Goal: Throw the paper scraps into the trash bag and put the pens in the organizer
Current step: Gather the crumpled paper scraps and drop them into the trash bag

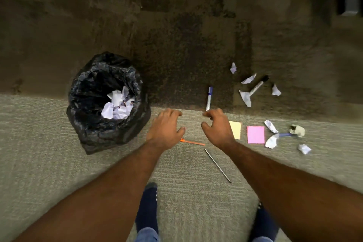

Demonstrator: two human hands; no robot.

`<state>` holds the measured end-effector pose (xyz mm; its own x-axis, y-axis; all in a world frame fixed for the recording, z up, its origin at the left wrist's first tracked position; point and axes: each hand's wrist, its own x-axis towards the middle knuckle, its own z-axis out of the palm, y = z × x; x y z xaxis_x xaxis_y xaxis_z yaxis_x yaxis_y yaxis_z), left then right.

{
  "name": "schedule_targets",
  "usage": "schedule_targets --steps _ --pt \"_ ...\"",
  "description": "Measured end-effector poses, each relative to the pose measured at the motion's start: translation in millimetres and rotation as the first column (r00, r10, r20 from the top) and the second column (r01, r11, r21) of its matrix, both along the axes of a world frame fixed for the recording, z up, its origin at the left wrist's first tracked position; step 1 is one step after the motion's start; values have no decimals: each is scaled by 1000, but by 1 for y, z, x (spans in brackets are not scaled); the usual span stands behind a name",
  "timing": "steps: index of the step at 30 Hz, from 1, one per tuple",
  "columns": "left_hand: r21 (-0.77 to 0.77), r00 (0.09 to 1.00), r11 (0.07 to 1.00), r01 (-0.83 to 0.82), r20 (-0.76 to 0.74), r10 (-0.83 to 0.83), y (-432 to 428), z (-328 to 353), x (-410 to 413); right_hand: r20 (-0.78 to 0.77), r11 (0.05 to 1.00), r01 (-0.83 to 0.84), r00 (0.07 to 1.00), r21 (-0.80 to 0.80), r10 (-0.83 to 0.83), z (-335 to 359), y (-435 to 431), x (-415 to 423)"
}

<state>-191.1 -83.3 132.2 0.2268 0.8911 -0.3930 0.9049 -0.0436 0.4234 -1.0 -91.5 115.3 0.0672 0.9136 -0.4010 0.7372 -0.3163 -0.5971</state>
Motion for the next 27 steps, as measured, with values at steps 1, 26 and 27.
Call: schedule_targets --steps 1,26,27 --pt "-28 999 999 22 -33 -23 0 -4 13 9 1000 22 1000 -15 -22 -5 -7 16" --pt "-174 900 892 418 -53 -433 20 -126 276 177 724 633 773 -273 -609 -118 -95 273" --pt "-160 893 885 436 -47 -448 22 -129 287 183 716 644 764 -269 -618 -124 -94 273"
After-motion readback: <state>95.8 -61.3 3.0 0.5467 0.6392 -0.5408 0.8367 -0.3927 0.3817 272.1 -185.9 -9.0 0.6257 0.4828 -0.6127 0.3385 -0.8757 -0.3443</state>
